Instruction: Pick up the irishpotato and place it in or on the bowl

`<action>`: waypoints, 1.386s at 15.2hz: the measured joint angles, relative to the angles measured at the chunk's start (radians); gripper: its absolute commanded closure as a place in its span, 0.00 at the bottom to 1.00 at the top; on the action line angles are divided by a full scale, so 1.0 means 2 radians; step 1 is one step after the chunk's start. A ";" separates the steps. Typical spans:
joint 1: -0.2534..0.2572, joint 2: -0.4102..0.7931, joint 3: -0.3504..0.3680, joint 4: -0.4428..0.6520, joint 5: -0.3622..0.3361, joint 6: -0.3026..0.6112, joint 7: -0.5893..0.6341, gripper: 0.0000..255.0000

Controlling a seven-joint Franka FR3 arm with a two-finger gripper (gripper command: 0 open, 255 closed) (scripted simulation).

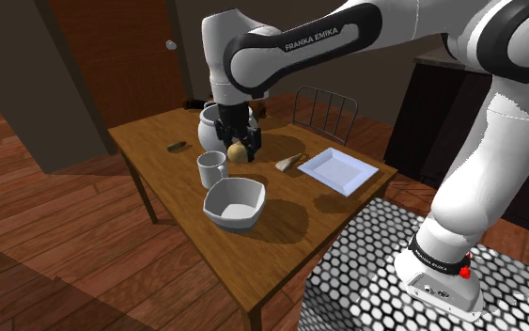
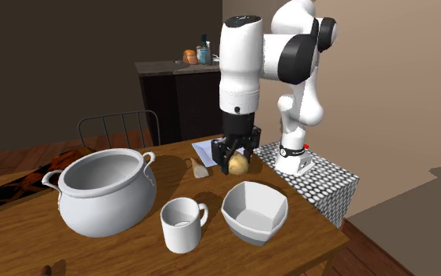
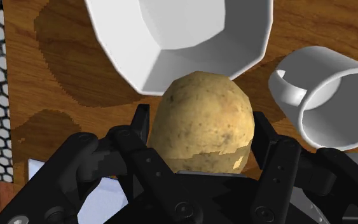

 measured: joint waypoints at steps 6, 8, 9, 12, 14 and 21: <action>0.040 0.020 0.030 0.014 -0.012 -0.002 0.073 1.00; 0.044 0.025 0.032 0.008 -0.015 0.008 0.080 1.00; 0.044 0.026 0.032 0.002 -0.016 0.014 0.081 1.00; 0.046 0.033 0.032 -0.010 -0.022 0.032 0.088 1.00; 0.047 0.037 0.031 -0.018 -0.025 0.043 0.090 1.00; 0.048 0.048 0.029 -0.043 -0.034 0.076 0.096 1.00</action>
